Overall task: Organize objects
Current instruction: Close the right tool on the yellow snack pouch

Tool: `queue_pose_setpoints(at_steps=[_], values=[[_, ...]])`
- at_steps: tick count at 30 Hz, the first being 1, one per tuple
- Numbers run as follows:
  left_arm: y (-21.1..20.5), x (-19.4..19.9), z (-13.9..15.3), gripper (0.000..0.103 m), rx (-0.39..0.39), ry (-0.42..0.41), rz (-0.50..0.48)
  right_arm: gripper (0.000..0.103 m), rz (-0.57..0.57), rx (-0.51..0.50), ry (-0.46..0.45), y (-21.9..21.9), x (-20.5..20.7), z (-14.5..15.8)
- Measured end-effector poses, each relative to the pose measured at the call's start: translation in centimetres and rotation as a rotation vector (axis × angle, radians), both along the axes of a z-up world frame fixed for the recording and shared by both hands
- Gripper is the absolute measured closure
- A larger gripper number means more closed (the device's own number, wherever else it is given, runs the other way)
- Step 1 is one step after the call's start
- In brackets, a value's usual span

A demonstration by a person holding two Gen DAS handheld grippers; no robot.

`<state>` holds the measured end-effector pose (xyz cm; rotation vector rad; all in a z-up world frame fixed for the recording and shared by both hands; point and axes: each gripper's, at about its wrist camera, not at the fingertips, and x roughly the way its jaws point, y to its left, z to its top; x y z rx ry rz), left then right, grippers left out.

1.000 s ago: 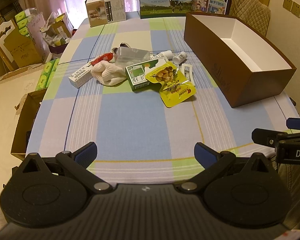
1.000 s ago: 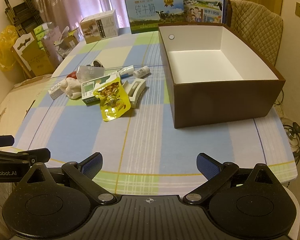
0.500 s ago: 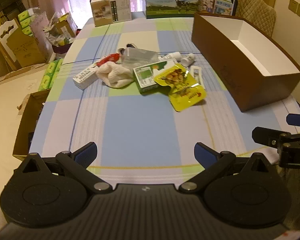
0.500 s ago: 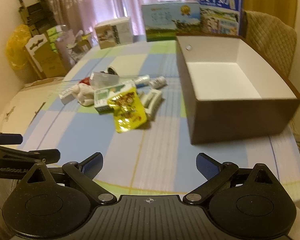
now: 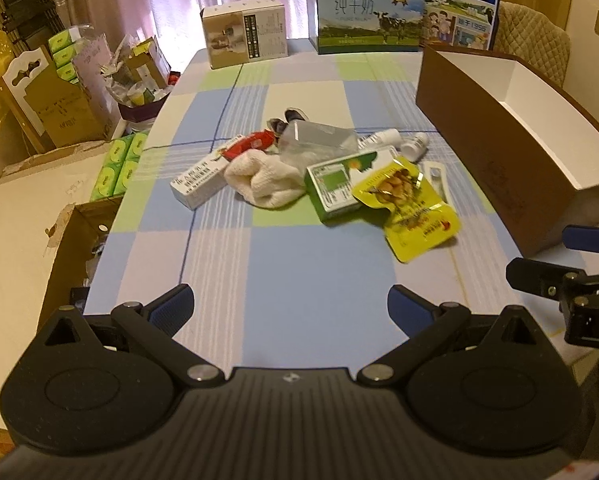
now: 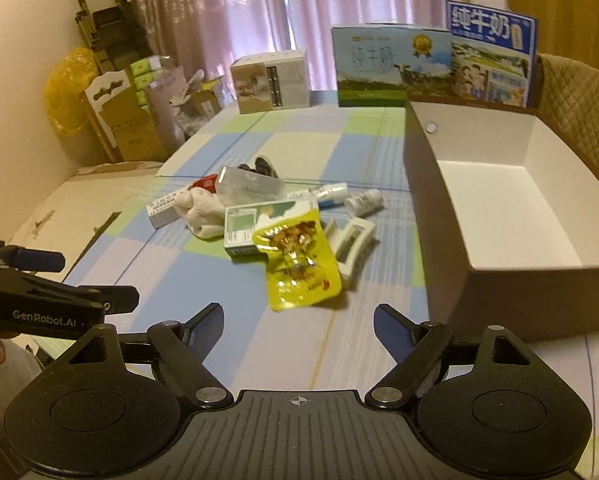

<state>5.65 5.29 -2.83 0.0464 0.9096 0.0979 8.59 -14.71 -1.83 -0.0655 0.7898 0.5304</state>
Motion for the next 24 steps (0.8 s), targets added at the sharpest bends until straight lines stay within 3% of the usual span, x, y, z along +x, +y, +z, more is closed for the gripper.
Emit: queue_pose_setpoints(at_steps=[7,24], values=[[1.5,2.6,-0.5,0.001,-0.004,-0.022,0.011,0.025,0.064,-0.028,-0.059,2.3,2.7,-1.4],[4.7,7.8,-3.8,0.001,-0.034,-0.046,0.054,0.025,0.105,-0.161,-0.104,6.7,7.3,-6.5]])
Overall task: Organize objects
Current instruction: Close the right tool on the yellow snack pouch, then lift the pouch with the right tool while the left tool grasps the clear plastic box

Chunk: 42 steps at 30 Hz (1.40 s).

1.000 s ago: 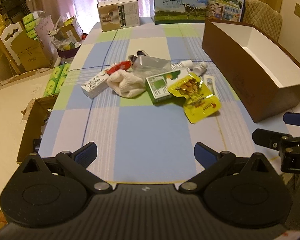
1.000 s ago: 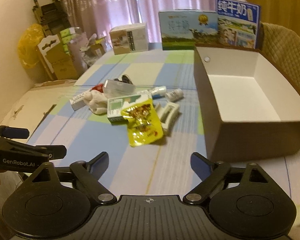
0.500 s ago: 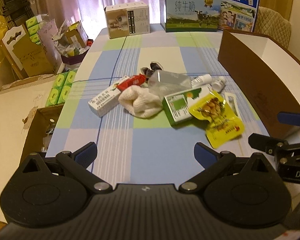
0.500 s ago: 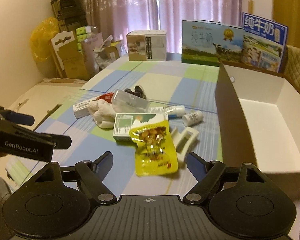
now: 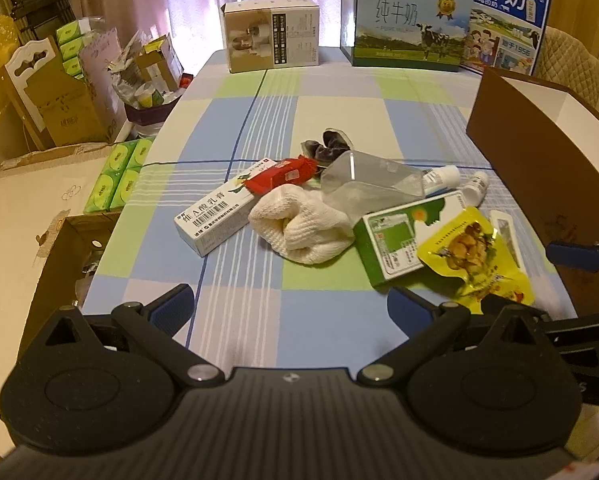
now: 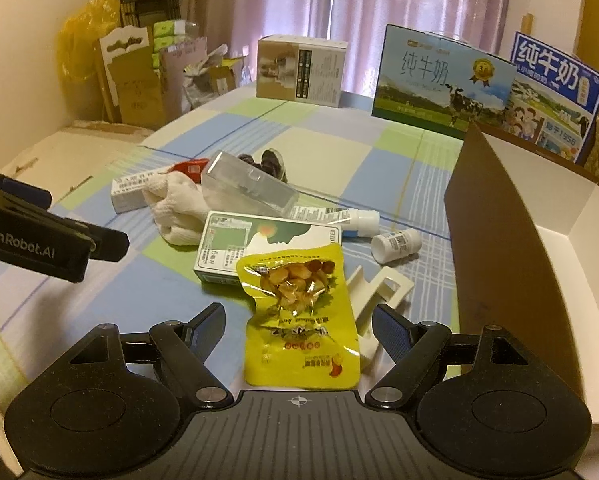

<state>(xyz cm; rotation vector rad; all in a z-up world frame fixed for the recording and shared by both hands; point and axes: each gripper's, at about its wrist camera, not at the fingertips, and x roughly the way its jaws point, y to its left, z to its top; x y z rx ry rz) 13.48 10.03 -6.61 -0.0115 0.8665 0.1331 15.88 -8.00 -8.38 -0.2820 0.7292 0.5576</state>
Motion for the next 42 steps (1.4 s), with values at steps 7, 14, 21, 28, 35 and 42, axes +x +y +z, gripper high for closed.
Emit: queue_pose_setpoints(at_steps=[7,14,21,28,35,42], values=[[1.1,1.2,-2.0,0.001,-0.037,0.036,0.039,0.025,-0.003,-0.040,-0.021,1.1,0.9,-1.7],[1.2,1.5,-2.8,0.001,-0.033,0.051,0.033,0.025,-0.023,-0.052,-0.028,1.6,1.6,-2.9],[1.4,1.8,-3.1,0.001,-0.041,0.060,0.044,0.028,-0.047,-0.059,-0.037,1.7,2.1,-3.8],[1.4,2.0,-3.4,0.001,-0.037,0.063,0.046,0.034,-0.031,-0.065,-0.071,1.6,1.8,-3.7],[1.1,1.9,-3.6,0.001,-0.020,0.062,0.026,0.050,-0.028,-0.015,-0.057,0.4,1.7,-2.4],[0.8,1.8,-3.4,0.006,-0.011,0.050,-0.002,0.053,-0.039,0.044,-0.037,-1.7,1.5,-0.2]])
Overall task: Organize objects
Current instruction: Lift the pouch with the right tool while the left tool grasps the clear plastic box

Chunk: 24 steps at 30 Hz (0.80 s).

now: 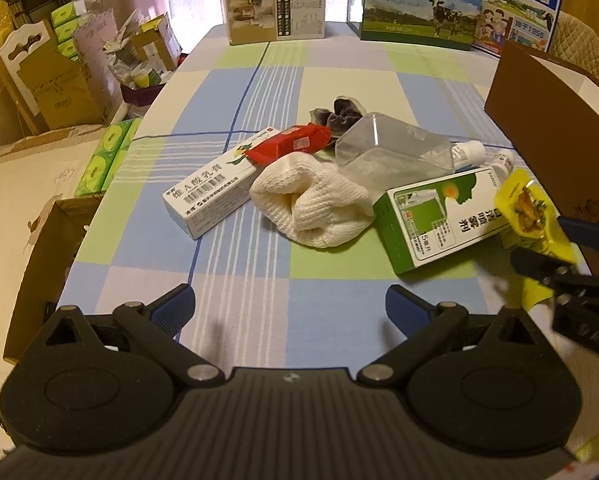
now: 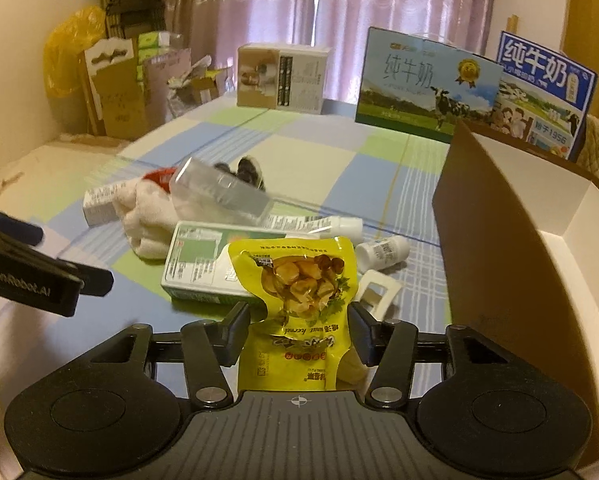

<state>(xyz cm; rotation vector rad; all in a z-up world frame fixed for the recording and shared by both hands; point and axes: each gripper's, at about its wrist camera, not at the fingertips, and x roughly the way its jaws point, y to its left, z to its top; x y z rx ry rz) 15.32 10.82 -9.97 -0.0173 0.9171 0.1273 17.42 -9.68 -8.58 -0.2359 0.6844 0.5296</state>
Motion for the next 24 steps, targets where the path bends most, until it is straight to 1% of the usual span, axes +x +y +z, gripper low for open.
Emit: queue_pose_setpoints(at_steps=[4,6,8,11,14,17,20,22,24], values=[[-0.2,-0.1,1.4,0.009,-0.016,-0.052,-0.053,0.053,-0.001,0.029,0.006,-1.3,0.5,1.8],[-0.3,0.2,2.2,0.010,-0.037,-0.085,-0.101,0.053,0.002,0.033,0.002,-1.7,0.8,2.6],[-0.7,1.0,2.8,0.011,-0.030,-0.110,-0.151,0.053,0.009,0.031,-0.005,-1.9,1.2,3.4],[-1.6,2.6,3.4,0.014,0.027,-0.143,-0.250,0.053,0.026,0.036,-0.004,-2.2,1.8,4.4],[-2.5,4.2,3.6,0.016,0.087,-0.159,-0.365,0.053,0.017,0.047,0.000,-2.7,2.3,4.7],[-3.1,6.0,3.7,0.016,0.180,-0.146,-0.502,0.053,-0.002,0.066,0.019,-3.3,2.6,4.7],[-3.3,7.0,3.5,0.016,0.249,-0.130,-0.618,0.053,-0.014,0.077,0.034,-3.7,2.9,4.5],[-3.3,7.7,3.1,0.018,0.296,-0.110,-0.682,0.053,-0.019,0.085,0.041,-3.9,3.1,4.4],[-3.3,8.4,2.6,0.021,0.324,-0.093,-0.734,0.053,-0.023,0.085,0.049,-4.1,3.2,4.3]])
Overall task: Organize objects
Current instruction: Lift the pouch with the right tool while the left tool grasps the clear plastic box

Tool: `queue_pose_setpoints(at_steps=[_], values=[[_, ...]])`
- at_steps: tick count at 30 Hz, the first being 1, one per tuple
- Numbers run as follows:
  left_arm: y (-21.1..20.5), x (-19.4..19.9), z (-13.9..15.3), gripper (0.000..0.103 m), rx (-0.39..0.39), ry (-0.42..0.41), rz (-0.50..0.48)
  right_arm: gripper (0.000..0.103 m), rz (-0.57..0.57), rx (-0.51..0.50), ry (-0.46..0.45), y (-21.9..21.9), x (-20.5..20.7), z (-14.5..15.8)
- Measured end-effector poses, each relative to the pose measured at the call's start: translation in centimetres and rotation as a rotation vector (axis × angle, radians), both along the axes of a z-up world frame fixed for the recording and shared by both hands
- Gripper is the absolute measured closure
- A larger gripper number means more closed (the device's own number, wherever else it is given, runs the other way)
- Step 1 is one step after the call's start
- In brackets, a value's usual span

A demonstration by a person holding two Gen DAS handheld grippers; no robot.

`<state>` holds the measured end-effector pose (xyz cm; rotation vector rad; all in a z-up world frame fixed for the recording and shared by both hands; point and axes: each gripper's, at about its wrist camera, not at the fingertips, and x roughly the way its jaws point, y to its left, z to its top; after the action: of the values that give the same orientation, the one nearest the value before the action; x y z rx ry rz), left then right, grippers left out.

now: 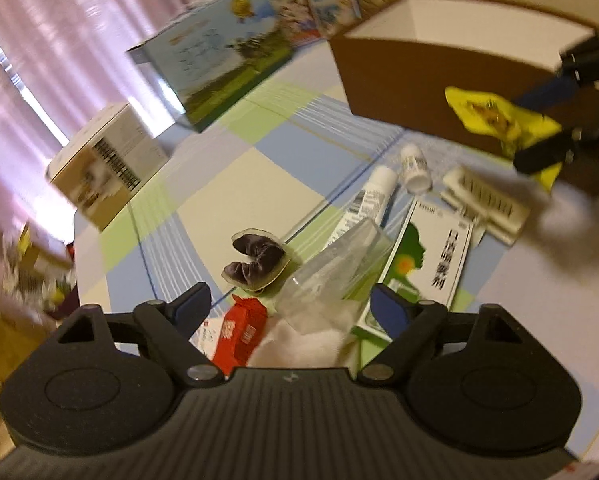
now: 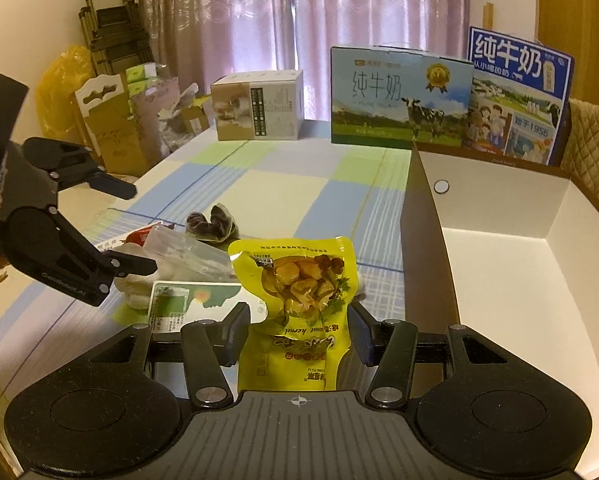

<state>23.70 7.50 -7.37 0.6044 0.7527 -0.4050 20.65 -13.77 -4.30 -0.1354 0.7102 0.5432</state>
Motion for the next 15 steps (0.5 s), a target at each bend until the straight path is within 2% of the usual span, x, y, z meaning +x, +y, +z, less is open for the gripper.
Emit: queue_pose_setpoints(at_steps=[2,7,10,12,15], values=[[0.0,0.4,-0.4,0.030,0.022,0.014,-0.033,0.053,-0.003,-0.004,0.010,-0.1,0.1,-0.2],[-0.4,1.0,-1.6,0.036,0.056,0.027,-0.111,0.053,-0.014,0.008,0.023,-0.2,0.6,-0.5],[-0.6,0.9,-2.2,0.048,0.072,0.024,-0.145,0.053,-0.022,0.020,0.034,-0.2,1.1,-0.7],[-0.6,1.1,-2.6,0.062,0.083,0.038,-0.154,0.053,-0.029,0.026,0.039,-0.1,1.5,-0.7],[-0.6,1.1,-3.1,0.068,0.100,0.040,-0.176,0.053,-0.036,0.032,0.037,-0.1,1.9,-0.7]])
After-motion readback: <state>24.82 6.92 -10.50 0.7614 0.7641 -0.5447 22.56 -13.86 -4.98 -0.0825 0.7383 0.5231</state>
